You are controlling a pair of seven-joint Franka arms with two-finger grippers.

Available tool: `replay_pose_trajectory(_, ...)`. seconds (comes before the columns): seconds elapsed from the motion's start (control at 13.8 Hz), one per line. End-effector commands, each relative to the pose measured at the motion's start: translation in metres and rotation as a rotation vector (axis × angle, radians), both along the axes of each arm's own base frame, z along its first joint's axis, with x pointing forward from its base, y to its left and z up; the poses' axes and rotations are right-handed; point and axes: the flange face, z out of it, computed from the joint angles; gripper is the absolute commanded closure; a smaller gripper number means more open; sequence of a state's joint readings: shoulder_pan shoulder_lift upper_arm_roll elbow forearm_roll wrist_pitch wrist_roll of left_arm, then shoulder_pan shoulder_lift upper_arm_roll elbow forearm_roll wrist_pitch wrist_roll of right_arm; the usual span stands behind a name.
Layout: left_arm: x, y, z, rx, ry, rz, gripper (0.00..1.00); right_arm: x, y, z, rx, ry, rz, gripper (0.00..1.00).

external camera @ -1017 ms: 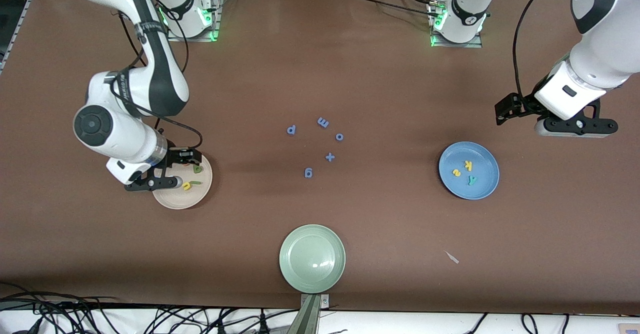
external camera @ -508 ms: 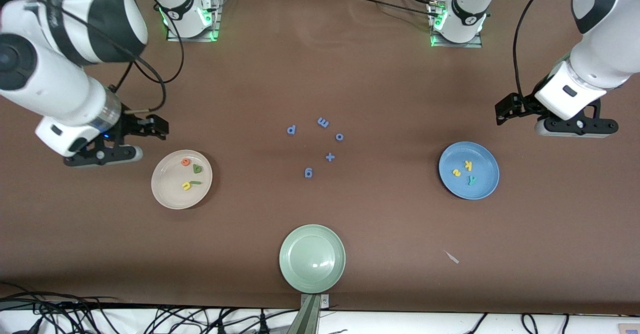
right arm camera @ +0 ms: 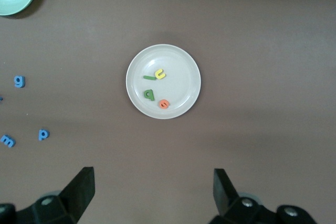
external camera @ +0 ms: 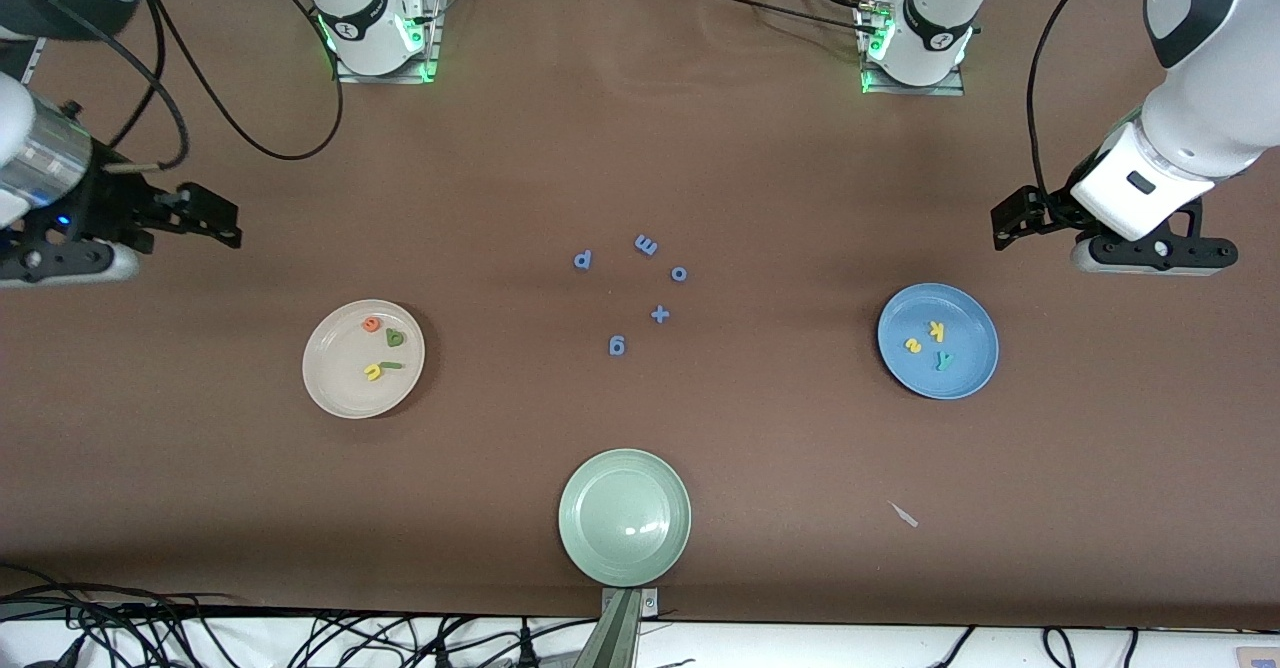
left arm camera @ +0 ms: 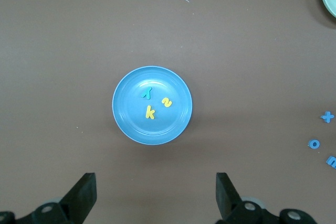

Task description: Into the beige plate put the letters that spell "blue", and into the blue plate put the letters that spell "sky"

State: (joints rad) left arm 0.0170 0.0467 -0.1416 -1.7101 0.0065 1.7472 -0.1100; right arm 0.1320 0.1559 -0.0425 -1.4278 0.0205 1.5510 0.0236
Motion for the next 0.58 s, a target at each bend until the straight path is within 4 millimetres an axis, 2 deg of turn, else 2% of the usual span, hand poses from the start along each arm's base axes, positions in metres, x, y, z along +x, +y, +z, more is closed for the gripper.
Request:
replay_pose_trajectory(0.0, 0.0026, 0.0029, 0.0060, 0.027, 0.002, -0.011, 0.00, -0.0208, 0.0012, -0.0005, 0.007, 0.023, 0.010, 0.00)
replay_pose_trajectory(0.51, 0.0032, 0.0037, 0.0058, 0.026, 0.003, -0.010, 0.00, -0.0224, 0.0042, 0.0025, -0.007, 0.037, 0.015, 0.00)
